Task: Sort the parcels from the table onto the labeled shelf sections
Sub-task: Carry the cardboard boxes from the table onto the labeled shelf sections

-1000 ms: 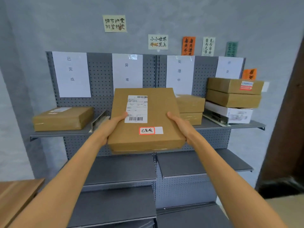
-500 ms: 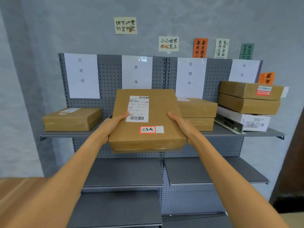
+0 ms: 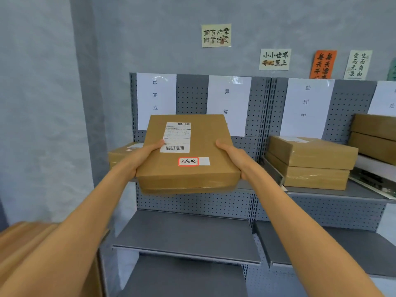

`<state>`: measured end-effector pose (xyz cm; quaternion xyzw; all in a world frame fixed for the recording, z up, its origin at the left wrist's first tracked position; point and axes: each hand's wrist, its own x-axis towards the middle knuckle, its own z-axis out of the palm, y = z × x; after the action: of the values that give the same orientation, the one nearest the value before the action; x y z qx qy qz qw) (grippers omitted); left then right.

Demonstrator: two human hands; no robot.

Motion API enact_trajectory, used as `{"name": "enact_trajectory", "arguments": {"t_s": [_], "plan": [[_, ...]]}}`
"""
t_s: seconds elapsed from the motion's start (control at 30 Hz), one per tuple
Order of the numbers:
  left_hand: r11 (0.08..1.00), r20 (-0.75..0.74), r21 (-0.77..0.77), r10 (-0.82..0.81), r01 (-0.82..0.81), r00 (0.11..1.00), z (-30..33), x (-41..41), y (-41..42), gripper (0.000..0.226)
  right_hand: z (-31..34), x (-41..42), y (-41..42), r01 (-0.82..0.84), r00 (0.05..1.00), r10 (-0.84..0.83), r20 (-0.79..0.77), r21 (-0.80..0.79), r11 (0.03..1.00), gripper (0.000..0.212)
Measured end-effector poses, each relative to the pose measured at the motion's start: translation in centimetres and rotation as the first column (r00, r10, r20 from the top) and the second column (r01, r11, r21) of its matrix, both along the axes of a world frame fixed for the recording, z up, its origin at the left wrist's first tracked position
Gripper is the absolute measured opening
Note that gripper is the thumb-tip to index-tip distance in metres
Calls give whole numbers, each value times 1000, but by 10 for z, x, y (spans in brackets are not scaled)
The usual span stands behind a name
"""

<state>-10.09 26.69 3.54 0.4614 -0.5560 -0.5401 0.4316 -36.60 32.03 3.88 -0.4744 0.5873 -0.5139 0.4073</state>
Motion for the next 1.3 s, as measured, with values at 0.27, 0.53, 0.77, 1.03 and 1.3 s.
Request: {"name": "enact_trajectory", "arguments": {"t_s": [0.27, 0.53, 0.77, 1.03, 1.3], "plan": [[1000, 76, 8, 2, -3, 997, 26, 95, -92, 40, 17, 94, -88, -3, 999, 1, 35, 75, 997, 56], [1000, 127, 7, -21, 20, 992, 42, 161, -184, 51, 28, 158, -160, 17, 999, -21, 46, 79, 997, 56], [1000, 140, 13, -29, 28, 990, 42, 177, -241, 53, 38, 173, -212, 23, 1000, -24, 3, 95, 995, 54], [999, 129, 35, -14, 10, 992, 42, 181, -293, 62, 44, 169, -264, 43, 997, -33, -69, 155, 987, 47], [997, 167, 76, 5, -18, 986, 38, 168, -329, 54, 43, 162, -304, 86, 991, -59, -121, 236, 968, 59]]}}
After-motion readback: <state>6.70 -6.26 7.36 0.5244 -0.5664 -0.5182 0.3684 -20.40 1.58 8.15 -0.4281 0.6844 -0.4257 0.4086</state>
